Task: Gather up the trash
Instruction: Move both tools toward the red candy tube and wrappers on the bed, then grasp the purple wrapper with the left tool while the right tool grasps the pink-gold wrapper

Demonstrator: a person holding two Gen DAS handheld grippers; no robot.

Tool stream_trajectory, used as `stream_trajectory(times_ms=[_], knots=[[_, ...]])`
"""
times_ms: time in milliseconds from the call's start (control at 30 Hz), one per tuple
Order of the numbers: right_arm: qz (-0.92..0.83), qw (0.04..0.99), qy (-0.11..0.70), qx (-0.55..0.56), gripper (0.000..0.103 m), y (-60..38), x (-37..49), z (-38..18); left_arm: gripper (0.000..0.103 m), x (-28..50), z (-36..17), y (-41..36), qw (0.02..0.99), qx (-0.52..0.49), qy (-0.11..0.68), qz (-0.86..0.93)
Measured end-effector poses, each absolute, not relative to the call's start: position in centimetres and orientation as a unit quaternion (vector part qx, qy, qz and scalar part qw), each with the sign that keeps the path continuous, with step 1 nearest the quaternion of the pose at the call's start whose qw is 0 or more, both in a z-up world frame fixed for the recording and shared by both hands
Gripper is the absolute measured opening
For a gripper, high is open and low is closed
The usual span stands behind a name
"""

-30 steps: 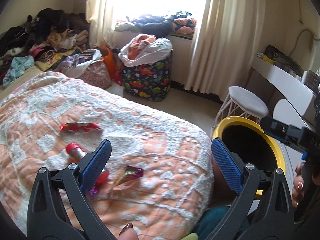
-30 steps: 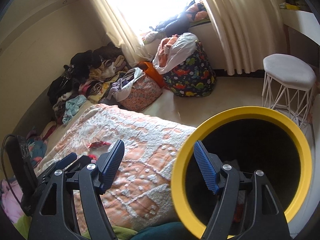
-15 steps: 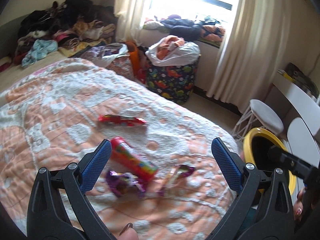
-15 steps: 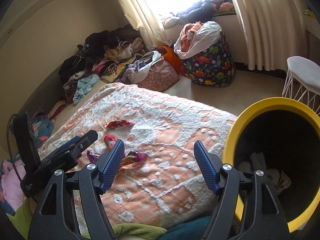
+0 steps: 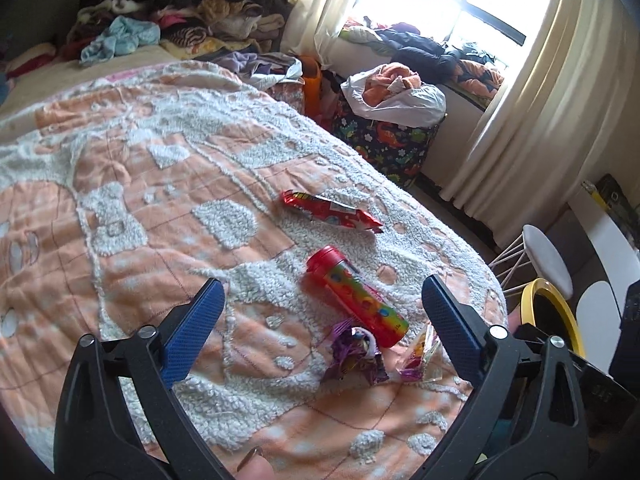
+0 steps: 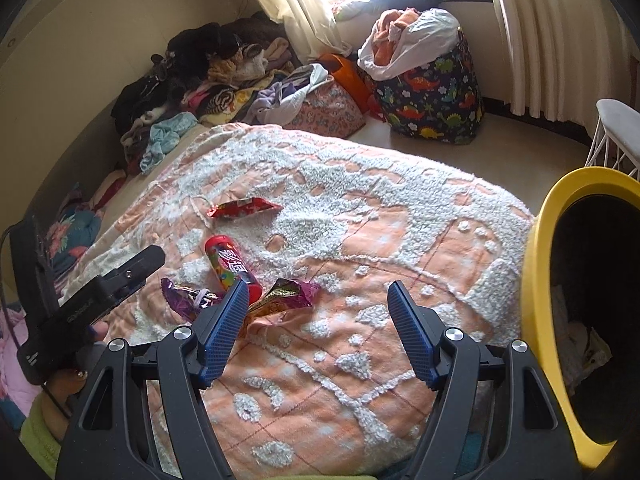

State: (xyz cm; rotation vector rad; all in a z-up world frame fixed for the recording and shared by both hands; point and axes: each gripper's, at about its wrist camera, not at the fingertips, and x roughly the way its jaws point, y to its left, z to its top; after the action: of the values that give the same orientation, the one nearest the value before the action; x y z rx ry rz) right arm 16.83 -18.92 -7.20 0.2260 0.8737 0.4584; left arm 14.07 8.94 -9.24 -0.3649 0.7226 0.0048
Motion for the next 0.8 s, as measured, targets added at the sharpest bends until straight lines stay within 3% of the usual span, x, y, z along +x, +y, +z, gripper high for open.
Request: stream_trajectory(times_ms=[233,367,600,800], knots=[[0.228,0.857,0.451,0.104,0.069,-16.3,18.5,-9.5,0.068,13.6,-10.0,9.4,0.912,-0.196,0.360,-0.026],[0.231,0.849,0.466,0.099,0.066,-15.0,19.5,-10.8,0.064,13.8,-10.9,9.4,0.902,-0.216,0.371,-0.046],[0.248,0.832,0.486,0.104,0.035,-14.0,20.2,-12.6,0.059,14.1,-12.3,8.4,0.888,-0.228,0.392,-0.070],[0.252,0.831,0.481,0.122,0.023,-15.1,19.7,-12.9,0.047,14.6,-13.4,7.5,0.882,-0.223,0.408,-0.078]])
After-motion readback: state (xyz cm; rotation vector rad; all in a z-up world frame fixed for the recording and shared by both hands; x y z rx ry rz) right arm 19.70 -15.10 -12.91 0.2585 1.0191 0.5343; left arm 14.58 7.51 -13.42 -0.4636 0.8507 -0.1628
